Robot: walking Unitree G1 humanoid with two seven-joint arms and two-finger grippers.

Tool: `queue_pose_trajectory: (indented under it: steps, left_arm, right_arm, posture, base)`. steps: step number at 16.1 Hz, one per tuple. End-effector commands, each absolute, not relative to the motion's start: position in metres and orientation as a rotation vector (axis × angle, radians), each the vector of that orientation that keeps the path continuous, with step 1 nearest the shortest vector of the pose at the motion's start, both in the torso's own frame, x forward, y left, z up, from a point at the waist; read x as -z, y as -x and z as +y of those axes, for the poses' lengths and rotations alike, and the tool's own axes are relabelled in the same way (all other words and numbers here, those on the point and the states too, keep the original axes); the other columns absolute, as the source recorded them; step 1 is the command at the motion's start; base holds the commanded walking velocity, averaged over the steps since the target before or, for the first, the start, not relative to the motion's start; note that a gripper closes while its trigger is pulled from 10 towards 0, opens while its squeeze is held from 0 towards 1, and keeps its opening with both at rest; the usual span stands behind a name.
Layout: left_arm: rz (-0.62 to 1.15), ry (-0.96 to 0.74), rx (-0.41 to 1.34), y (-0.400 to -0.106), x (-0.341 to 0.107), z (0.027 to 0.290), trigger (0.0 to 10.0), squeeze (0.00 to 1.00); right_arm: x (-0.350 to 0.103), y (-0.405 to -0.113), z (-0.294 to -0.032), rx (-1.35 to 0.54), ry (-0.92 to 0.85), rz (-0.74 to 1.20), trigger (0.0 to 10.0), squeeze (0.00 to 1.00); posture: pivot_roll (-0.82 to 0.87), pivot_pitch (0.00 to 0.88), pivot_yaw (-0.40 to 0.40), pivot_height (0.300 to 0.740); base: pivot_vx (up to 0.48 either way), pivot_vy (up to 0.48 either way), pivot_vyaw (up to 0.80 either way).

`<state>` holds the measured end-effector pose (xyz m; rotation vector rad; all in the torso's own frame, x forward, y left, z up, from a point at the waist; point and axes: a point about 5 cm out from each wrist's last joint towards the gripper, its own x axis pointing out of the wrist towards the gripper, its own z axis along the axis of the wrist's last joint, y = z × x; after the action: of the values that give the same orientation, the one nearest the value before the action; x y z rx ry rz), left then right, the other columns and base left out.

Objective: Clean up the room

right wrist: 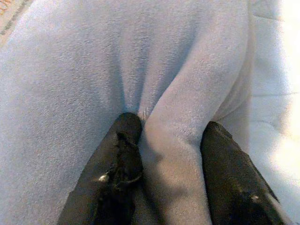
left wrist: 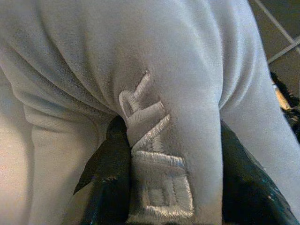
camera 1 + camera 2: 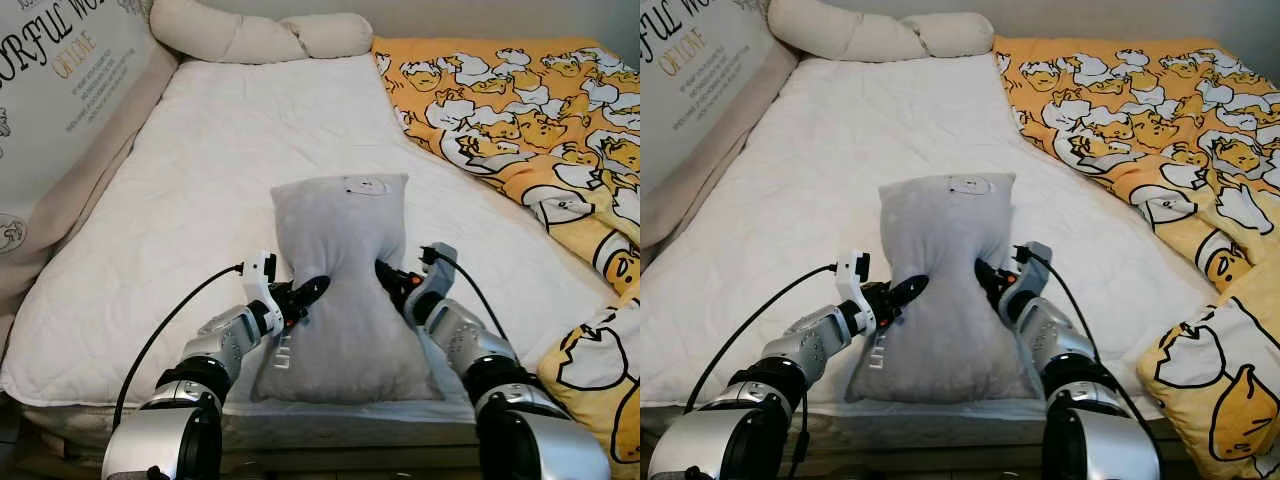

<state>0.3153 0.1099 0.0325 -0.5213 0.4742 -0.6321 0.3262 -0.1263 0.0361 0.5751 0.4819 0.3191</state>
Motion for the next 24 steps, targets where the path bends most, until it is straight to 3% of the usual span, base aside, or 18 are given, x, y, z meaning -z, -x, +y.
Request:
queue_pose_trajectory:
  steps: [1,4,9,14,15,16,17,24]
  left_arm:
    - [0.489,0.474,0.667,-0.318,-0.036,0.1,0.0,0.0]
    - [0.411,0.369,0.72,-0.326,-0.051,0.101,0.0,0.0]
    - [0.129,0.208,0.772,-0.346,-0.11,0.096,0.0,0.0]
    - [0.036,0.202,0.77,-0.341,-0.132,0.096,0.0,0.0]
    - [0.023,0.121,0.707,-0.339,-0.132,0.099,10.0,0.0]
    - [0.027,0.09,0.674,-0.339,-0.132,0.101,10.0,0.0]
    - [-0.002,0.055,0.626,-0.337,-0.134,0.104,10.0,0.0]
    - [-0.021,-0.007,0.532,-0.332,-0.139,0.113,10.0,0.0]
  right_arm:
    - [-0.042,-0.329,-0.108,-0.395,-0.55,0.484,0.0,0.0]
    - [-0.058,-0.337,-0.102,-0.441,-0.564,0.413,0.0,0.0]
    - [-0.104,-0.351,-0.097,-0.438,-0.598,0.173,0.0,0.0]
    - [-0.127,-0.343,-0.094,-0.458,-0.584,0.058,0.0,0.0]
    - [-0.131,-0.341,-0.097,-0.379,-0.545,0.037,4.8,0.0]
    - [-0.131,-0.34,-0.098,-0.346,-0.528,0.033,4.8,0.0]
    - [-0.13,-0.335,-0.1,-0.289,-0.518,0.032,10.0,0.0]
    - [-0.127,-0.328,-0.106,-0.197,-0.416,0.035,10.0,0.0]
  posture:
    - [-0.1,0.0,0.047,0.74]
    - [-0.09,0.0,0.039,0.74]
    - [-0.07,0.0,0.03,0.74]
    - [-0.07,0.0,0.031,0.74]
    - [-0.08,0.0,0.029,0.74]
    - [-0.08,0.0,0.029,0.74]
    - [-0.07,0.0,0.021,0.74]
    - [-0.05,0.0,0.005,0.74]
  base:
    - [0.0,0.0,0.0]
    - [0.0,0.0,0.0]
    - [0.0,0.0,0.0]
    - [0.0,0.0,0.0]
    - [0.0,0.0,0.0]
    - [0.0,0.0,0.0]
    - [0.0,0.0,0.0]
    - [0.0,0.182,0.0]
